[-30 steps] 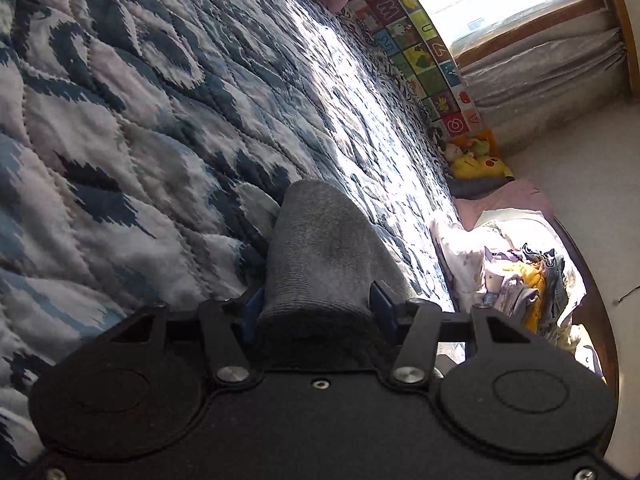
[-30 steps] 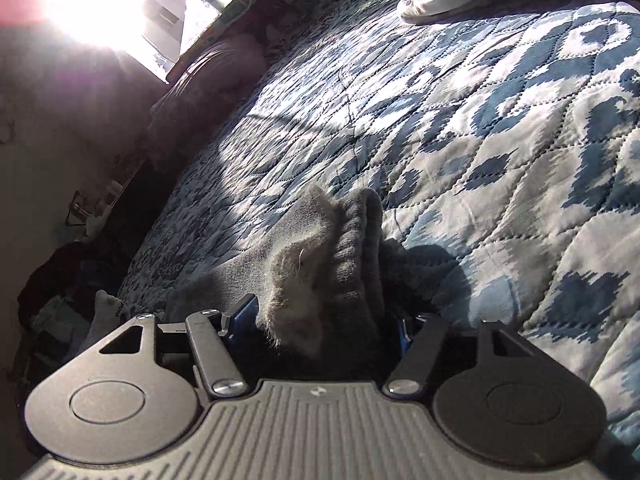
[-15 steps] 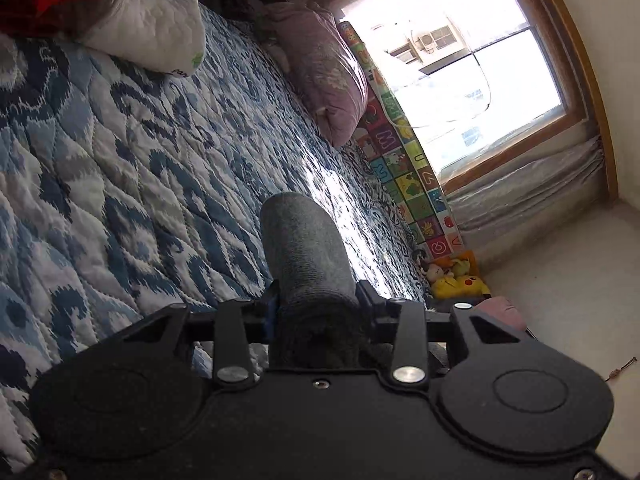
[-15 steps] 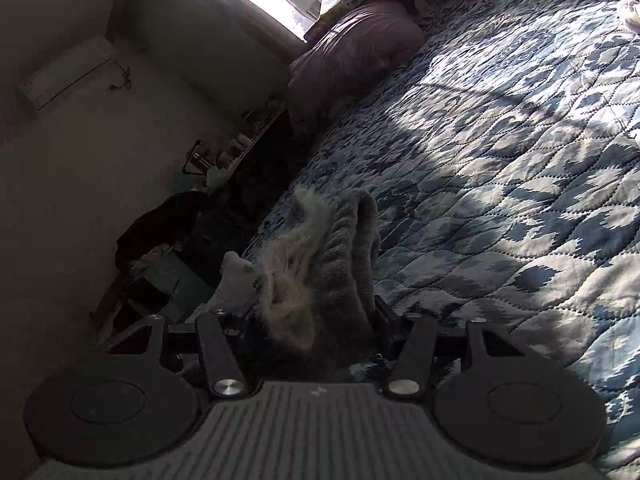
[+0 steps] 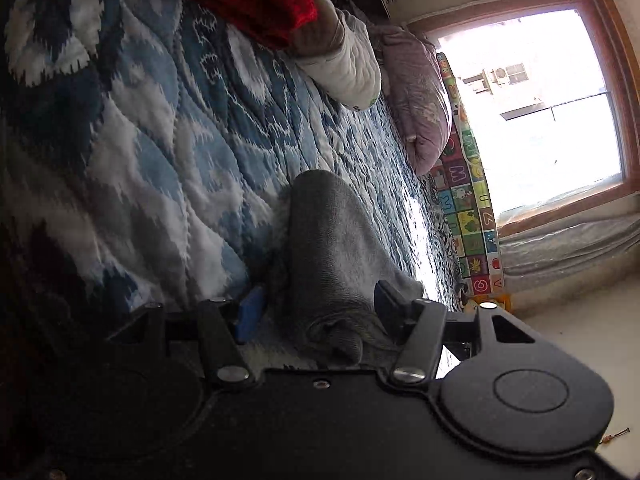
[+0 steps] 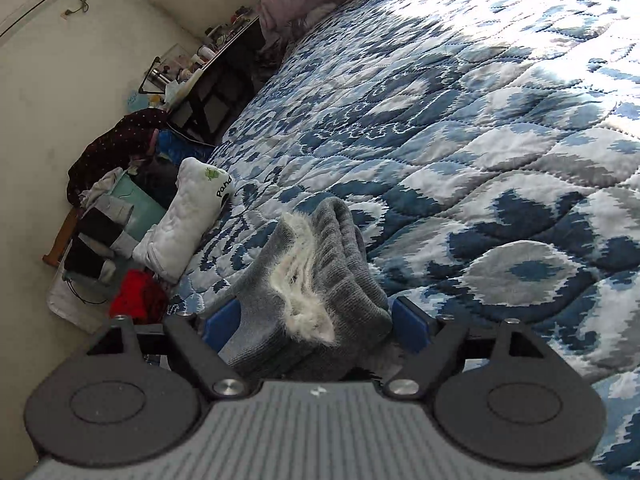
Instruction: Fold clothes
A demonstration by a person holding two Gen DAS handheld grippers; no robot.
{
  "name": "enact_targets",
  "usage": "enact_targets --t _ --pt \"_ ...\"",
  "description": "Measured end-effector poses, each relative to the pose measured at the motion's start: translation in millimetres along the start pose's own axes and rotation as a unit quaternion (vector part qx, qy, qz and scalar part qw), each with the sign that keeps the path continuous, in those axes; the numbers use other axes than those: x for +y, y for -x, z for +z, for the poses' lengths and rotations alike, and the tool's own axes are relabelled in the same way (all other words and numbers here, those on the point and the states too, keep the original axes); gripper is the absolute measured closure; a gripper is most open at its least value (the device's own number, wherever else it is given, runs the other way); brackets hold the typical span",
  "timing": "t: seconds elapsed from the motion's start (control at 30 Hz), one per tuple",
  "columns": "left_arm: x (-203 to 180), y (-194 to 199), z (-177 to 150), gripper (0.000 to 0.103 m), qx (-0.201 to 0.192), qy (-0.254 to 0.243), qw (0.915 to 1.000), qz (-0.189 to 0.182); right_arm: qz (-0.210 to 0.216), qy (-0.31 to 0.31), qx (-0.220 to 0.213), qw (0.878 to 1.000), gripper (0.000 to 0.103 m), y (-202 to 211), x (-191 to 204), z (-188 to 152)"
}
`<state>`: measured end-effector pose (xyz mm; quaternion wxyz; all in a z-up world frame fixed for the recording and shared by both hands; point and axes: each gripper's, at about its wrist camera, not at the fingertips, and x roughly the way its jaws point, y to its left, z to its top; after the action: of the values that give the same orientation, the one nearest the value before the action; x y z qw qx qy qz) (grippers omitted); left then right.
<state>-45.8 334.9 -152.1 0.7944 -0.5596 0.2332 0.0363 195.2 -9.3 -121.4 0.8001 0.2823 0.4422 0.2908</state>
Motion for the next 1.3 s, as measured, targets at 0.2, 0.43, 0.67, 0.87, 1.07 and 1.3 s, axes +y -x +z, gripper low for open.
enact_targets --t 0.2,0.43,0.67,0.87,1.07,1.3 --pt "-10 -22 6 0.048 0.006 -0.012 0.9999 0.009 -0.005 0.016 0.007 1.000 0.029 -16 2 -4" --pt "-13 -25 6 0.069 0.016 -0.017 0.9996 -0.014 0.016 0.039 -0.004 0.999 0.049 -20 13 1" --pt "-26 -9 12 0.070 0.001 -0.036 0.9981 -0.050 0.077 0.056 -0.014 0.995 0.051 -20 37 14" --pt "-43 -20 36 0.070 -0.007 -0.051 0.9968 -0.061 0.093 0.039 -0.023 0.995 0.051 -32 39 38" --pt "-69 -67 75 0.070 0.017 -0.092 0.9940 -0.058 0.092 0.001 -0.049 0.995 0.051 -48 25 69" --pt "-111 -136 125 0.070 0.024 -0.143 0.9878 -0.057 0.098 -0.046 -0.087 0.990 0.051 -83 9 126"
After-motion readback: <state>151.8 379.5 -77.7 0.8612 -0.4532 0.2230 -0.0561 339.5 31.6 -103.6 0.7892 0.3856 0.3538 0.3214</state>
